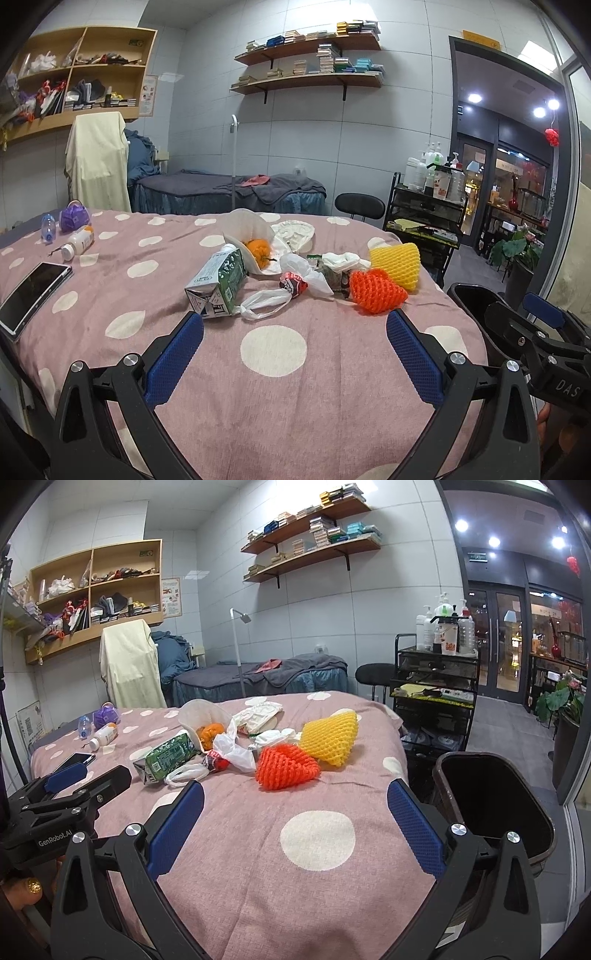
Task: Collect trash
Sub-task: 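Grasp the milk carton with the left tool while the right tool grasps the orange foam net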
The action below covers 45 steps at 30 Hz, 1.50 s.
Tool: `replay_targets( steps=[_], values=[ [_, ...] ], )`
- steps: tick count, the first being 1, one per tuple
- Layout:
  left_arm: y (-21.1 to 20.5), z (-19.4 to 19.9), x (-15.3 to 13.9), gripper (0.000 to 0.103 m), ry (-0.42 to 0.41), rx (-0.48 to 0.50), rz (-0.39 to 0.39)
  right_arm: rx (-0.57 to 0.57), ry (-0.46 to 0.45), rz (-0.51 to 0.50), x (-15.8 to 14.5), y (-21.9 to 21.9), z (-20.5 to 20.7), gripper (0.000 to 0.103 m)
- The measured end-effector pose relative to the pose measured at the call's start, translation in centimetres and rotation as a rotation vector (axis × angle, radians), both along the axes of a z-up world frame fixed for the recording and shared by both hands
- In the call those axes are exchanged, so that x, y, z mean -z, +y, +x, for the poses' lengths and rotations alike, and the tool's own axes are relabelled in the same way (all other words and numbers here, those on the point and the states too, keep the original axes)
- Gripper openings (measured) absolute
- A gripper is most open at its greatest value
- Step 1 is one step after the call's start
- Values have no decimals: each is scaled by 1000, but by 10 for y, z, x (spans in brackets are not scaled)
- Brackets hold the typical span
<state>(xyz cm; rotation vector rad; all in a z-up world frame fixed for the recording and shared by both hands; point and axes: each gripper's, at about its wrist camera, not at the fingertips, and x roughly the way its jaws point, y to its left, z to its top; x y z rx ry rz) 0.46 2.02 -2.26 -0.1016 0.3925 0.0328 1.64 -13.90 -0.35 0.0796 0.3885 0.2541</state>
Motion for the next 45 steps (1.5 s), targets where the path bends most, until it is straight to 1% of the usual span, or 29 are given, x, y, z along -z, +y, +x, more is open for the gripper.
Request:
replay_targets(
  steps=[5,11,15,20,22,28,31,33,36,37,38,39,40,43,44,45],
  values=[
    [12,6,7,97,47,-12,-32,-34,77,-32,8,9,20,98],
    [23,18,10,97,75,-23,10,-68,160,-95,15,22,50,98],
    [36,37,15,97,132,-8,8,-103,225,-126,19,30,74,98],
    [57,65,15,97,186,3,25,-131,287,-181,23,41,107,98],
    [65,79,13,97,206,25,15,-148,311,-193,25,45,120,98],
    [92,125,11,97,332,55,-31,-170,345,-266,27,59,155,98],
    [104,145,7,97,368,63,-51,-183,365,-269,27,61,170,98],
    [107,158,6,97,393,73,-45,-191,388,-278,29,64,181,98],
    [111,182,11,96,468,91,-51,-207,416,-310,33,73,195,97],
    [113,191,15,94,493,101,-66,-208,415,-322,34,75,198,94],
    [115,198,18,93,513,108,-75,-208,415,-335,36,77,200,88],
    [117,202,21,88,530,110,-84,-208,423,-347,38,78,203,83],
    [119,206,25,82,548,108,-100,-215,441,-349,41,80,207,75],
    [127,212,36,73,591,113,-164,-229,460,-336,47,80,212,67],
    [128,213,39,72,604,111,-176,-228,462,-338,49,79,214,61],
    [129,213,42,70,613,112,-181,-230,469,-333,51,79,215,59]
  ],
)
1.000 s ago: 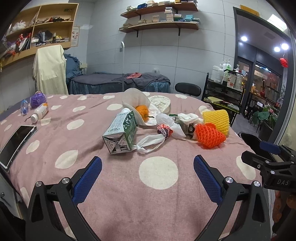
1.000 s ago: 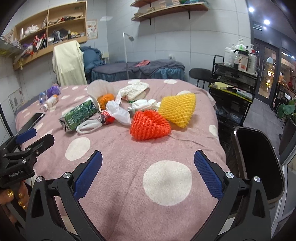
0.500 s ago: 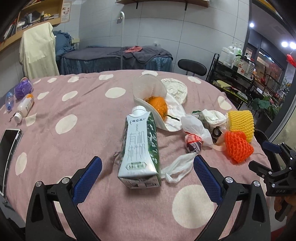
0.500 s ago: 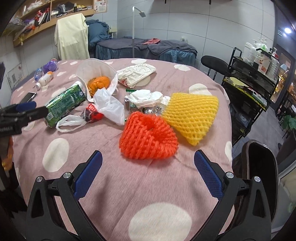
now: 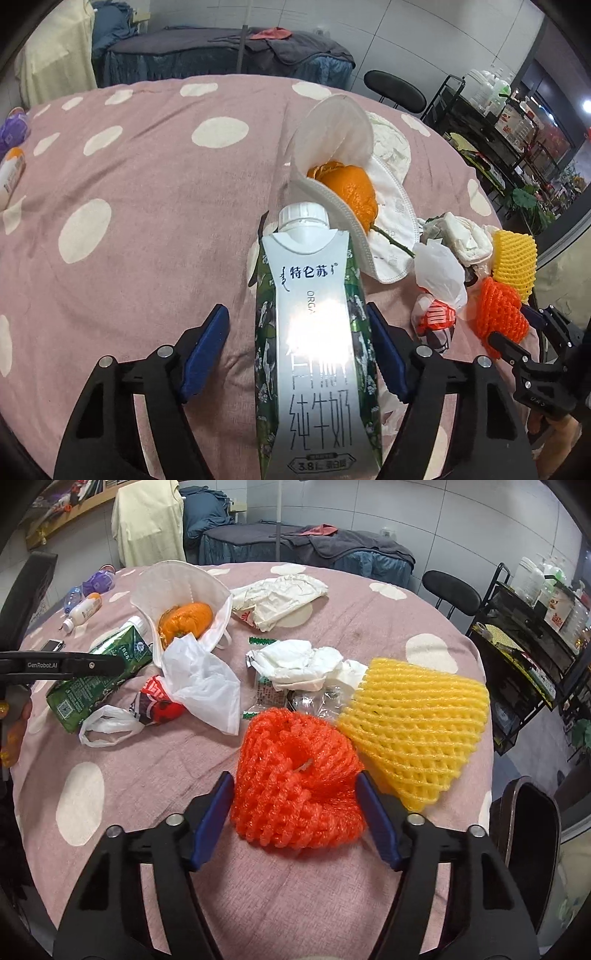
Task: Collect trash
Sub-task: 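Grasp the milk carton with the left tool while the right tool grasps the orange foam net, then carry the orange net to the bin and open the right tool while the left holds the carton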
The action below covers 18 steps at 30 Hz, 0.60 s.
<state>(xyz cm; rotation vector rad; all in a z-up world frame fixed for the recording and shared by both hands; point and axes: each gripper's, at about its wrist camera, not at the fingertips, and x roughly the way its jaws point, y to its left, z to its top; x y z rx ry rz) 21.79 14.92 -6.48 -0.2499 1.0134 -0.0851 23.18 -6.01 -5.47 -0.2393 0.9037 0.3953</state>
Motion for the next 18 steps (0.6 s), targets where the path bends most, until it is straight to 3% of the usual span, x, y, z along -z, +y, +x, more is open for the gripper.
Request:
replay_targets(
  steps=[6,11,18],
  values=[
    [2,-7,3,50,-28,-14,-20,-5,6,56,-2,-5,0,44],
    [9,-14,2,50,-57,-47,-67,-13,-23,67,-5,-5,-7,33],
    [12,-34,-9,50,-121,-80,-51,-6,-36,98,-10,-10,-12,28]
  ],
)
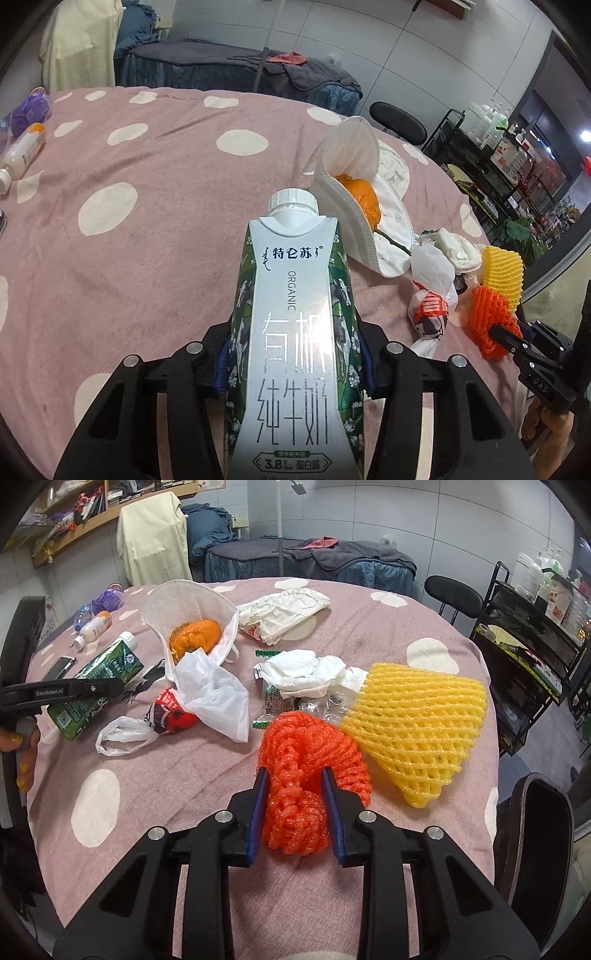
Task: Collect trash
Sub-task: 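Carry the orange net to the bin and open the right tool while the left holds the carton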
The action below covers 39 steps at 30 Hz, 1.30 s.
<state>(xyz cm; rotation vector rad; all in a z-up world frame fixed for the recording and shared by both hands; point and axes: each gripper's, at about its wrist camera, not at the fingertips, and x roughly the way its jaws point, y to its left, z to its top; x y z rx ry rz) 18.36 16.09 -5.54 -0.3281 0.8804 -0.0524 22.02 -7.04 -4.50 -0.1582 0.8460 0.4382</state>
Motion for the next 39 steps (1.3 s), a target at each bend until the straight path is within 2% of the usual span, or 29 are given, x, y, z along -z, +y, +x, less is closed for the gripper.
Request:
replay_targets(
  steps=[10,15,19,30,35,39],
  values=[
    [-7,-40,-24,50,-116,-49,33,-3,-30,56,-13,-5,-19,26],
    [-25,-59,-40,50,-191,-42,70,-5,-47,109,-22,-9,-35,26],
    [-44,-72,-49,50,-236,-15,68,6,-73,146,-28,-18,-48,26],
    [-116,-73,-52,50,-284,154,45,123,-161,219,-49,-72,-74,26],
    [-154,-66,-52,50,-295,246,25,240,-197,227,-54,-116,-80,26],
    [-187,-60,-51,50,-306,322,18,347,-193,219,-47,-155,-76,26]
  ],
)
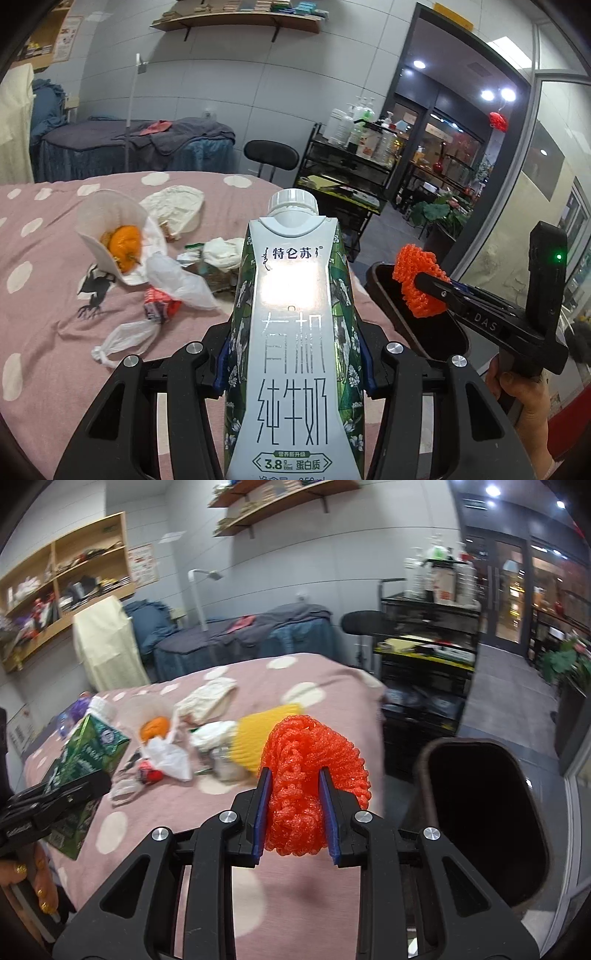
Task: Collect trash
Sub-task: 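Carry the orange net to the bin and open the right tool while the left holds the carton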
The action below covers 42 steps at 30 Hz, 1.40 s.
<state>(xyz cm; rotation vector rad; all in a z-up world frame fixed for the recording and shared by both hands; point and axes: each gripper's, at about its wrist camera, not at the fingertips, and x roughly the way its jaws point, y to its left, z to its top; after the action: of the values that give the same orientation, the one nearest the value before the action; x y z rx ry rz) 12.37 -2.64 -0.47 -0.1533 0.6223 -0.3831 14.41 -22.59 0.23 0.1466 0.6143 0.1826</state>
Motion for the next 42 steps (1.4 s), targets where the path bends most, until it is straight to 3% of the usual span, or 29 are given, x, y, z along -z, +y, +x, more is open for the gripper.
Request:
replay_targets(
  steps=[11,17,23,25,27,28,29,42],
  values=[
    [-80,16,7,50,16,187,4,339,133,36,49,-130,18,26],
    [-109,22,7,50,37,245,8,417,240,53,88,-174,37,26],
    [-127,31,11,50,67,281,15,441,331,57,120,-190,51,27],
    [-131,33,13,50,78,290,17,454,342,65,126,-194,52,32],
    [-135,36,13,50,88,296,14,463,351,65,131,-194,52,47],
    [-136,37,14,50,94,299,12,473,357,73,133,-195,51,67],
    [-137,37,13,50,97,301,10,479,350,88,134,-195,50,78],
    [-163,44,11,50,119,356,7,464,227,74,112,-173,13,88]
  ],
)
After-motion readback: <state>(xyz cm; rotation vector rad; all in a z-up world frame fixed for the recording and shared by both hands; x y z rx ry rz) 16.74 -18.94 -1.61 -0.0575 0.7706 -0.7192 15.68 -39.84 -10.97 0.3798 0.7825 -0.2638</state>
